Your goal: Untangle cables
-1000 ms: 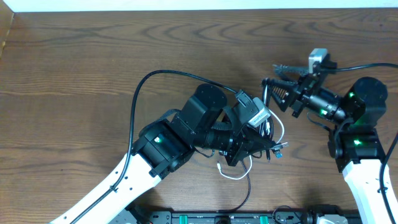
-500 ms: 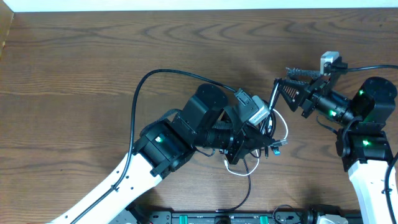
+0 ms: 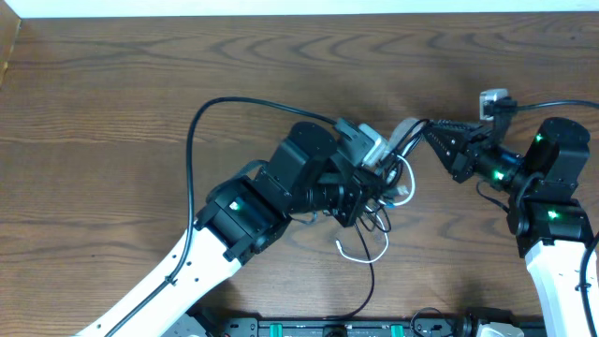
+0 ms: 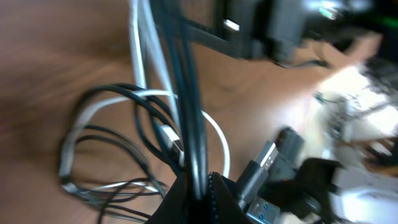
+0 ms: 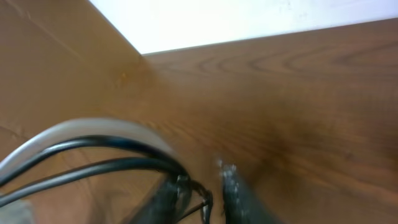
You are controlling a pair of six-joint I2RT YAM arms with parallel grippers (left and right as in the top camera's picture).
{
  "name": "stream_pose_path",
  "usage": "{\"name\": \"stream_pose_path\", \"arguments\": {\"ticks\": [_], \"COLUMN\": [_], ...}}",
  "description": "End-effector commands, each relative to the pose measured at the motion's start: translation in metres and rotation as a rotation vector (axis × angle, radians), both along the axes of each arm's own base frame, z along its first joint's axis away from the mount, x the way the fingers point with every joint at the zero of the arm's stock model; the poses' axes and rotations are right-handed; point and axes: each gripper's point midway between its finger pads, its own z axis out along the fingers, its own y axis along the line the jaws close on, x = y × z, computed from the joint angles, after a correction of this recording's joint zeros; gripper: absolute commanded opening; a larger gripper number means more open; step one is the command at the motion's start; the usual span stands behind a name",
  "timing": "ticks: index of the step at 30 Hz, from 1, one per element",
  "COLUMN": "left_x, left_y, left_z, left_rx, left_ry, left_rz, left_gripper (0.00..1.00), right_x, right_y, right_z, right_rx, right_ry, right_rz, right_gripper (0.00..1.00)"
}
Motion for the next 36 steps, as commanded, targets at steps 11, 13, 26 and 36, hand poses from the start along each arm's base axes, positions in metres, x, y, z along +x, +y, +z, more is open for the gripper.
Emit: {"name": "stream_pose_path", "arguments": {"ticks": [11, 13, 26, 36], "left_x": [0.033, 0.033, 0.02, 0.01], "left_y": [0.026, 0.026, 0.019, 0.005], "left_z": [0.012, 0.014, 0.09, 0.079], "left_rx": [0.049, 0.031, -0.281, -0.294], "left_ry": [-0.101, -0.073, -0.071, 0.035], "left_rz": [0.204, 0.226, 0.241, 0.182], "left_gripper": [0.08, 0.08, 0.07, 0.08], "right_x": [-0.016, -0.021, -0.043, -0.049], "right_y": [0.004, 0.006, 0.026, 0.064], "right_z": [-0.015, -0.018, -0.029, -0.012], "right_rx": [0.018, 0.026, 0.064, 0.101], "right_ry": [0.1, 0.123, 0.233, 0.197], "right_rz": [0.052, 0.066, 0.151, 0.255], "right_gripper": [0.18, 0.3, 0.46, 0.46]}}
